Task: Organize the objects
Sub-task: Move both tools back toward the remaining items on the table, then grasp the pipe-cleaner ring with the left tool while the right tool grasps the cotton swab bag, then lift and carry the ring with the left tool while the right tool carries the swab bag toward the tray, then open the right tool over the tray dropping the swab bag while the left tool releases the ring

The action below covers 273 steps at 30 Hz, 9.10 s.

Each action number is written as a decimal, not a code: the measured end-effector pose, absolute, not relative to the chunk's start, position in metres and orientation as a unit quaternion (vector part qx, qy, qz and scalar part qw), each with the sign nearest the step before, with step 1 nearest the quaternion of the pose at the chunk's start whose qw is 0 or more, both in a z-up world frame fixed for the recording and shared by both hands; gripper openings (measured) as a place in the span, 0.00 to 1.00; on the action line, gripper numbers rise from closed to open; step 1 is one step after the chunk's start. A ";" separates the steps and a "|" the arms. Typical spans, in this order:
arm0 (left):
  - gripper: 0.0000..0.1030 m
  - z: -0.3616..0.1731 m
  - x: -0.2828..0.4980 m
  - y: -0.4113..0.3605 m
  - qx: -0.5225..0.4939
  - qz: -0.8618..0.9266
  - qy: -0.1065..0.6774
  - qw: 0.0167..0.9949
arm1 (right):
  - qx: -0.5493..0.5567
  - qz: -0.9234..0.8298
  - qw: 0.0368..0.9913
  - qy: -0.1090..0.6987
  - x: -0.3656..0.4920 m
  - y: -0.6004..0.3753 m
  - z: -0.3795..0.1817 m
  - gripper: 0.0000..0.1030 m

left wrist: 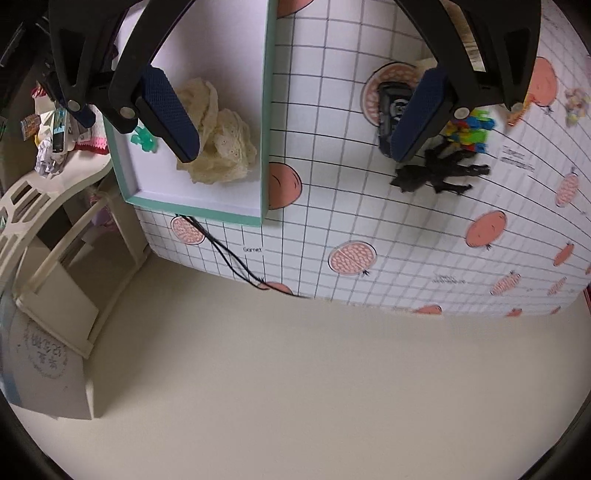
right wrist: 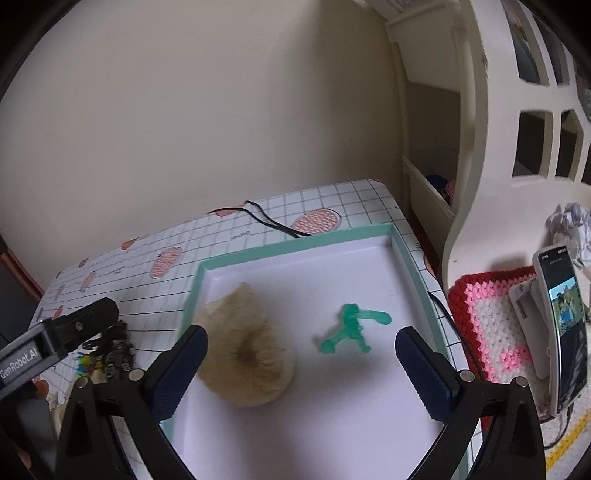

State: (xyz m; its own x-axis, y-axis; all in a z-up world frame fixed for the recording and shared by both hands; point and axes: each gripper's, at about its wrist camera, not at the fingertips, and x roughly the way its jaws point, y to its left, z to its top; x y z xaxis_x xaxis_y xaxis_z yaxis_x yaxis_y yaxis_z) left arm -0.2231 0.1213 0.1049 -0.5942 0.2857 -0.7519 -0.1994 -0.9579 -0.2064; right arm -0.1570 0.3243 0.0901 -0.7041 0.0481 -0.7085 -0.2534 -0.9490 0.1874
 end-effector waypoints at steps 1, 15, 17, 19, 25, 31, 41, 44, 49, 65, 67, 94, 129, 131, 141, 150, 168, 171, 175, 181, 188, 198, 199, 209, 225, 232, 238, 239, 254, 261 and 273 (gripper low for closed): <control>1.00 0.109 -0.221 0.119 -0.428 0.892 -0.049 0.136 | -0.373 0.914 0.082 0.135 -0.154 0.320 0.096 1.00; 1.00 0.138 -0.180 0.061 -0.418 0.896 -0.069 0.130 | -0.371 0.917 0.054 0.133 -0.127 0.272 0.127 1.00; 1.00 0.140 -0.177 0.053 -0.414 0.898 -0.072 0.127 | -0.371 0.918 0.051 0.132 -0.122 0.266 0.128 1.00; 1.00 0.141 -0.172 0.045 -0.412 0.900 -0.075 0.123 | -0.372 0.917 0.050 0.131 -0.117 0.261 0.130 1.00; 1.00 0.143 -0.159 0.026 -0.414 0.898 -0.081 0.126 | -0.375 0.918 0.036 0.123 -0.106 0.242 0.133 1.00; 1.00 0.144 -0.150 0.008 -0.426 0.893 -0.069 0.125 | -0.377 0.918 0.021 0.119 -0.099 0.222 0.134 1.00; 1.00 0.149 -0.147 -0.053 -0.417 0.898 -0.110 0.085 | -0.382 0.916 -0.006 0.124 -0.105 0.185 0.132 1.00; 1.00 0.145 -0.150 -0.073 -0.423 0.894 -0.129 0.069 | -0.389 0.913 -0.016 0.124 -0.108 0.170 0.128 1.00; 1.00 0.137 -0.154 -0.103 -0.431 0.891 -0.135 0.042 | -0.400 0.908 -0.033 0.118 -0.114 0.143 0.121 1.00; 1.00 0.076 -0.168 -0.191 -0.481 0.854 -0.196 -0.022 | -0.433 0.895 -0.075 0.075 -0.128 0.078 0.096 1.00; 1.00 0.069 -0.169 -0.201 -0.484 0.848 -0.214 -0.027 | -0.438 0.893 -0.078 0.063 -0.130 0.072 0.092 1.00; 0.98 0.007 -0.187 -0.223 -0.508 0.832 -0.201 -0.096 | -0.498 0.855 -0.085 0.114 -0.157 0.063 0.041 1.00; 0.48 0.005 -0.191 -0.211 -0.510 0.838 -0.147 -0.126 | -0.510 0.839 -0.086 0.169 -0.171 0.069 0.021 0.92; 0.48 0.006 -0.191 -0.210 -0.510 0.838 -0.145 -0.127 | -0.511 0.839 -0.086 0.167 -0.171 0.069 0.022 0.87; 0.48 0.005 -0.190 -0.204 -0.513 0.837 -0.132 -0.135 | -0.517 0.836 -0.083 0.164 -0.172 0.069 0.023 0.71; 0.44 0.005 -0.190 -0.202 -0.515 0.837 -0.124 -0.136 | -0.521 0.835 -0.084 0.159 -0.172 0.069 0.024 0.68; 0.37 0.014 -0.186 -0.203 -0.509 0.839 -0.132 -0.141 | -0.508 0.839 -0.099 0.167 -0.167 0.080 0.038 0.68; 0.37 0.019 -0.185 -0.202 -0.505 0.841 -0.132 -0.143 | -0.501 0.843 -0.103 0.168 -0.166 0.082 0.043 0.68; 0.36 0.026 -0.183 -0.202 -0.498 0.844 -0.135 -0.146 | -0.489 0.848 -0.106 0.173 -0.163 0.088 0.051 0.68; 0.36 0.036 -0.181 -0.199 -0.490 0.848 -0.139 -0.148 | -0.474 0.857 -0.108 0.174 -0.159 0.094 0.063 0.68; 0.36 0.057 -0.178 -0.187 -0.468 0.861 -0.143 -0.141 | -0.464 0.863 -0.101 0.174 -0.154 0.110 0.073 0.68; 0.36 0.094 -0.173 -0.135 -0.434 0.889 -0.114 -0.098 | -0.447 0.872 -0.093 0.176 -0.145 0.134 0.087 0.68; 0.36 0.098 -0.172 -0.128 -0.429 0.892 -0.110 -0.091 | -0.445 0.873 -0.092 0.179 -0.144 0.138 0.088 0.68; 0.37 0.121 -0.164 -0.073 -0.404 0.910 -0.083 -0.042 | -0.397 0.895 -0.072 0.188 -0.129 0.176 0.112 0.68; 0.37 0.139 -0.150 0.047 -0.402 0.906 -0.071 0.113 | -0.381 0.902 0.039 0.201 -0.110 0.271 0.113 0.68; 0.37 0.135 -0.145 0.089 -0.403 0.903 -0.045 0.144 | -0.384 0.890 0.072 0.236 -0.102 0.307 0.102 0.68; 0.37 0.138 -0.142 0.108 -0.393 0.905 -0.014 0.160 | -0.386 0.882 0.090 0.256 -0.101 0.321 0.096 0.68; 0.37 0.137 -0.142 0.113 -0.395 0.904 -0.011 0.163 | -0.386 0.883 0.090 0.253 -0.101 0.321 0.097 0.68; 0.38 0.119 -0.158 0.166 -0.410 0.892 0.033 0.186 | -0.395 0.888 0.119 0.204 -0.102 0.346 0.088 0.68; 0.38 0.098 -0.166 0.185 -0.427 0.882 0.045 0.192 | -0.408 0.875 0.132 0.224 -0.103 0.365 0.074 0.68; 0.38 0.053 -0.171 0.198 -0.475 0.858 0.030 0.194 | -0.443 0.863 0.143 0.197 -0.111 0.363 0.057 0.68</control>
